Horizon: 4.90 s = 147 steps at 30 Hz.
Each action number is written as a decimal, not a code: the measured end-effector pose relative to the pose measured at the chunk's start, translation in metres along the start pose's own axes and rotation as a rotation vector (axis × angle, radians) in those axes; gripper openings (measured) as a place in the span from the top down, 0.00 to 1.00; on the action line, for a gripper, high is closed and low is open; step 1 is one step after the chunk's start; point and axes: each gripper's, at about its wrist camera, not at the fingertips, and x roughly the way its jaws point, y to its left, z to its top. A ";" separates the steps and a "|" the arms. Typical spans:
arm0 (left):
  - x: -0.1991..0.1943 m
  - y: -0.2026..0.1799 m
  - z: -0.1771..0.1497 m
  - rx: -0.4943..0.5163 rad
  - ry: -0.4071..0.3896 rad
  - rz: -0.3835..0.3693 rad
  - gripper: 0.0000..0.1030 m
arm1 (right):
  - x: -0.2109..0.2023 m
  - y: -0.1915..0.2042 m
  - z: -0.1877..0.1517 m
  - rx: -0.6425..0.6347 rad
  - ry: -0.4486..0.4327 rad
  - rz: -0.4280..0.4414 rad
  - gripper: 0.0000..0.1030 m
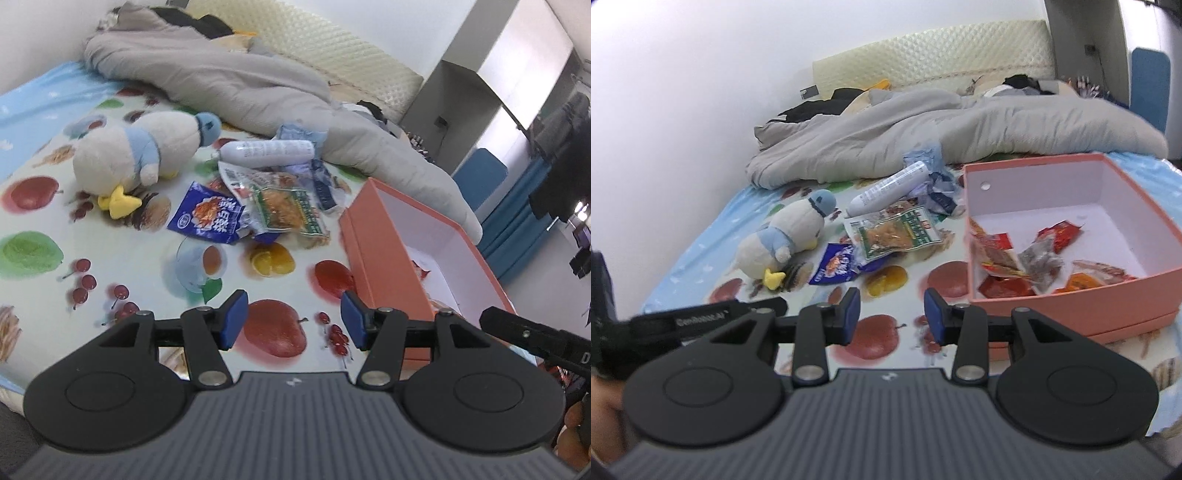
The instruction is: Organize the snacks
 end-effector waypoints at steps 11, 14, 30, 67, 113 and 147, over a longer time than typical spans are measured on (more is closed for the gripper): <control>0.053 0.035 0.017 -0.098 0.030 -0.023 0.39 | 0.056 0.007 -0.005 0.082 0.025 0.031 0.59; 0.072 0.045 0.022 -0.125 0.053 -0.016 0.39 | 0.070 0.009 -0.006 0.095 0.030 0.028 0.59; 0.162 0.119 0.038 -0.491 0.123 -0.091 0.39 | 0.149 0.030 -0.004 0.103 0.115 0.106 0.40; 0.220 0.158 0.039 -0.902 0.108 -0.198 0.36 | 0.289 0.005 -0.006 0.510 0.193 0.148 0.83; 0.176 0.116 0.089 -0.505 -0.040 -0.150 0.79 | 0.256 -0.020 -0.011 0.404 0.123 -0.059 0.45; 0.266 0.110 0.074 -0.297 0.046 -0.006 0.78 | 0.292 -0.029 0.008 0.621 -0.018 -0.020 0.44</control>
